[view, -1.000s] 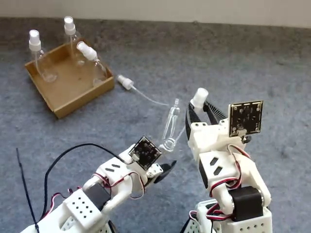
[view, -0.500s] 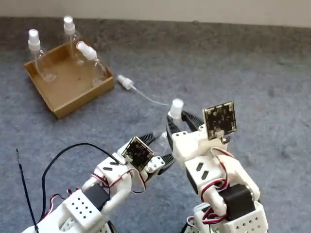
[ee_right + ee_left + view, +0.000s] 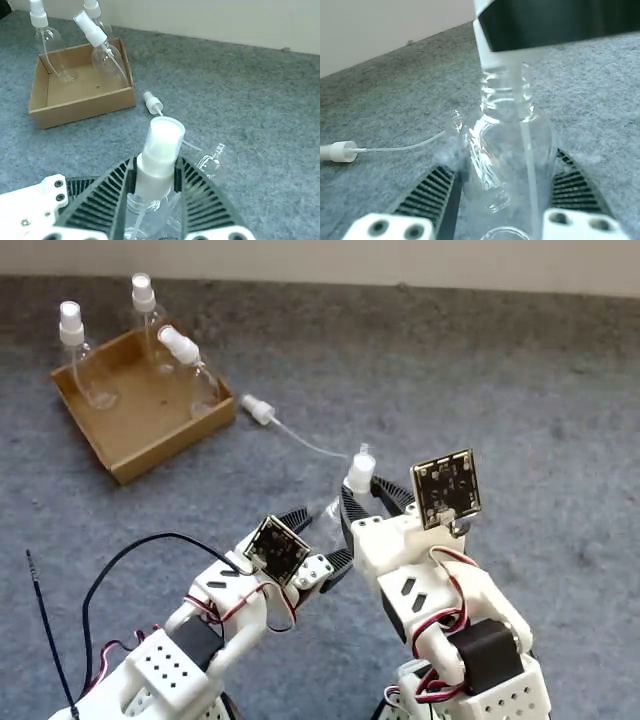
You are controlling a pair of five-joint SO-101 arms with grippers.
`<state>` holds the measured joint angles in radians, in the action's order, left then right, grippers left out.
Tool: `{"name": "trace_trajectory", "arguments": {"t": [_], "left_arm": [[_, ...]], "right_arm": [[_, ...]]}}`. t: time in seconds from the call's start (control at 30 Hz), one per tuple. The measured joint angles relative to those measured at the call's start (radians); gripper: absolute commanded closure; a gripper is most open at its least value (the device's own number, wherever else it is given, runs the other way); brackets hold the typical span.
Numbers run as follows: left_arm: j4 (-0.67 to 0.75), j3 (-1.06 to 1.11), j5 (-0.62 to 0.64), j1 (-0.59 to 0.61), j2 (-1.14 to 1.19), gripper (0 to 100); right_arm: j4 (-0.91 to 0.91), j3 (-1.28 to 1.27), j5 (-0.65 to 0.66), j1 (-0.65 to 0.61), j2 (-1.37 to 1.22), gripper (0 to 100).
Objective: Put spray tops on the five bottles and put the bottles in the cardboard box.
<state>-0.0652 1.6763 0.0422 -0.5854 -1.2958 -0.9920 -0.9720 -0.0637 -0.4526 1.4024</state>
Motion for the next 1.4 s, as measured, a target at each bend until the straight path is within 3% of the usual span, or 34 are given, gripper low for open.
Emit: {"name": "trace_trajectory", "arguments": {"t": [0.33,0.83,1.03,1.27,1.4], "left_arm": [[-0.002,0.000,0.000,0.005,0.002,89],[-0.002,0.000,0.000,0.005,0.002,89],[-0.002,0.000,0.000,0.005,0.002,89],[-0.002,0.000,0.000,0.005,0.002,89],[-0.002,0.000,0.000,0.005,0.002,89]], "right_arm": [[0.009,-0.075,-0.002,-0.014,0.014,87.5],[0.002,-0.080,0.002,-0.023,0.014,86.7],[0.003,-0.080,0.089,-0.023,0.014,86.4],[0.002,-0.080,0.101,-0.020,0.014,76.2],[0.002,-0.080,0.101,-0.020,0.014,75.6]]}}
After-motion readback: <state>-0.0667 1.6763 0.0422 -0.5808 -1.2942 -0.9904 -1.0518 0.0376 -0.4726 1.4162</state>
